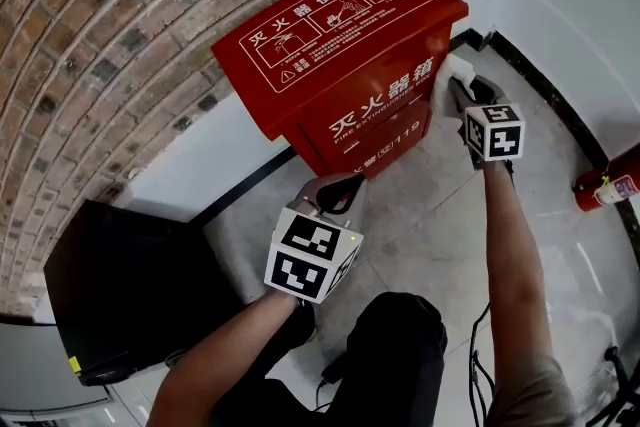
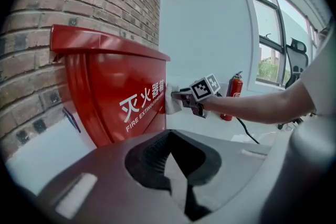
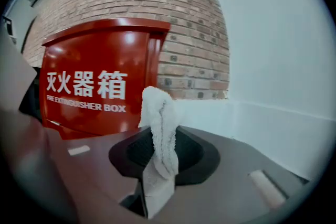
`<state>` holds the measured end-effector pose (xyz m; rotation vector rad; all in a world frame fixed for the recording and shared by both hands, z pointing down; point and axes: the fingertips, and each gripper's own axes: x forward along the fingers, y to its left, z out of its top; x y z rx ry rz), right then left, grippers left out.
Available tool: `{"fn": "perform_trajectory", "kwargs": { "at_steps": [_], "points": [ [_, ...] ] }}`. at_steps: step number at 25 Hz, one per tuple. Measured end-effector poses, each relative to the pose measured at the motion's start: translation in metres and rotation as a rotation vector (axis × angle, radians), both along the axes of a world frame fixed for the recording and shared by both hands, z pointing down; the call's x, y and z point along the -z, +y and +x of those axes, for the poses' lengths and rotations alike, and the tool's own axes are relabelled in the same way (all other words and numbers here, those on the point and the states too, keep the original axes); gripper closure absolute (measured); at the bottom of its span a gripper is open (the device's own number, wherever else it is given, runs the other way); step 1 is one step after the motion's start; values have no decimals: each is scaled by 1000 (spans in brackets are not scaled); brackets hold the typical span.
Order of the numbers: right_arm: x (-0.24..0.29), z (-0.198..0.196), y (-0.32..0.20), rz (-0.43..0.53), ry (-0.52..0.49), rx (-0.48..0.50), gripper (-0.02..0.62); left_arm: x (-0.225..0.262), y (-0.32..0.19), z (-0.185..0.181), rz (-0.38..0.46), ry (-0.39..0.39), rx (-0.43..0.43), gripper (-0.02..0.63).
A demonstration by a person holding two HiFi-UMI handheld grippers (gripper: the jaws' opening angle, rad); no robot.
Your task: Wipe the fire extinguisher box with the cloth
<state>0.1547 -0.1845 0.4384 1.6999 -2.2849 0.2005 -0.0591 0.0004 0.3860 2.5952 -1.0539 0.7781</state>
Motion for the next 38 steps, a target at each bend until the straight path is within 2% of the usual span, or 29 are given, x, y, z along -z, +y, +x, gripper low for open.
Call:
{"fn": "perform_trajectory", "kwargs": {
  "at_steps": [2, 4, 8, 13, 18, 25, 31, 34, 38],
  "points": [
    [-5, 27, -3, 3, -3, -100, 477, -10, 4, -1, -9, -15, -13, 606],
    [-15, 38, -1, -6, 9, -149, 477, -22, 7, -6, -26, -21, -11, 606],
    [-50, 9, -2, -54, 19, -92, 477, -44, 6, -20, -40, -24, 13, 606],
    [-71, -30, 12, -60, -33, -29, 479, -60, 1, -29, -11, -64, -12, 606],
    [-75, -95, 49, -68, -13, 141, 479, -68, 9, -46, -30, -108, -50, 606],
    [-69, -200, 109, -65, -95, 376, 477, -64, 12, -69, -33, -127, -11, 606],
    [-67, -255, 144, -52, -105, 541, 478, -68, 21, -92, -44, -142, 51, 606],
    [-69, -282, 156, -26, -87, 632, 479, -72, 21, -99, -45, -117, 93, 606],
    [-94, -295, 190, -87, -49, 775, 479, -86, 29, -101, -44, -84, 121, 606]
  ]
}}
